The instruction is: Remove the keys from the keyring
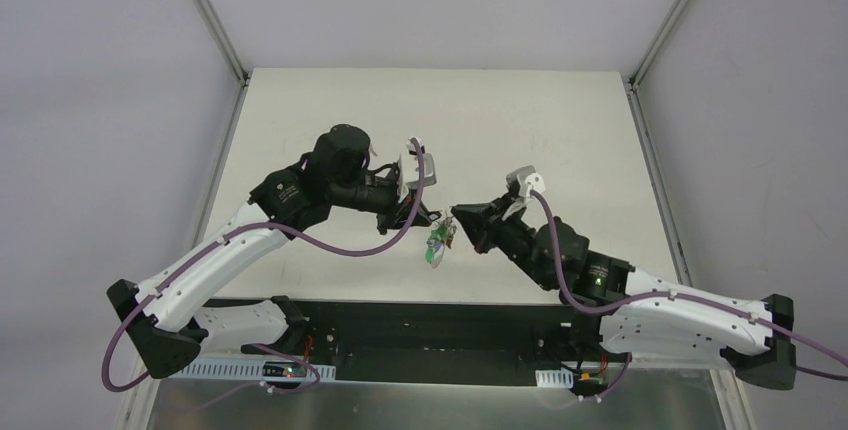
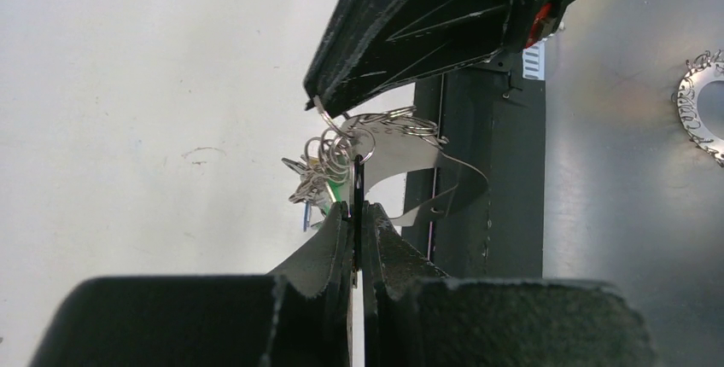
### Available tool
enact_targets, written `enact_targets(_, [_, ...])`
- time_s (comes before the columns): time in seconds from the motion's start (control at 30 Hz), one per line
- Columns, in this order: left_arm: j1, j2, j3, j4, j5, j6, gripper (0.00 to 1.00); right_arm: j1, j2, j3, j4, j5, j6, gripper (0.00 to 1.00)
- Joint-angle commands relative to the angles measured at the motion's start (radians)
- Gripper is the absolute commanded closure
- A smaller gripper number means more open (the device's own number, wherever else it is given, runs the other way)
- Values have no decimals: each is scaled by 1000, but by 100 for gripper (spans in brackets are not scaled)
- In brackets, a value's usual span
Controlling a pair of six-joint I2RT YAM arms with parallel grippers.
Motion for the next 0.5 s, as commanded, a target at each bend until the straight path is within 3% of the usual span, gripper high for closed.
enact_targets(0.0, [-5, -36, 23, 1, 22, -14, 100, -14, -97, -68, 60, -67, -57, 92])
enact_targets(0.23, [-6, -38, 45, 2, 91, 20, 100, -15, -226, -195, 101, -177, -116, 62])
enact_targets(0.47, [-5, -61, 27, 2, 175, 87, 100, -15, -251, -181, 117, -219, -251, 59])
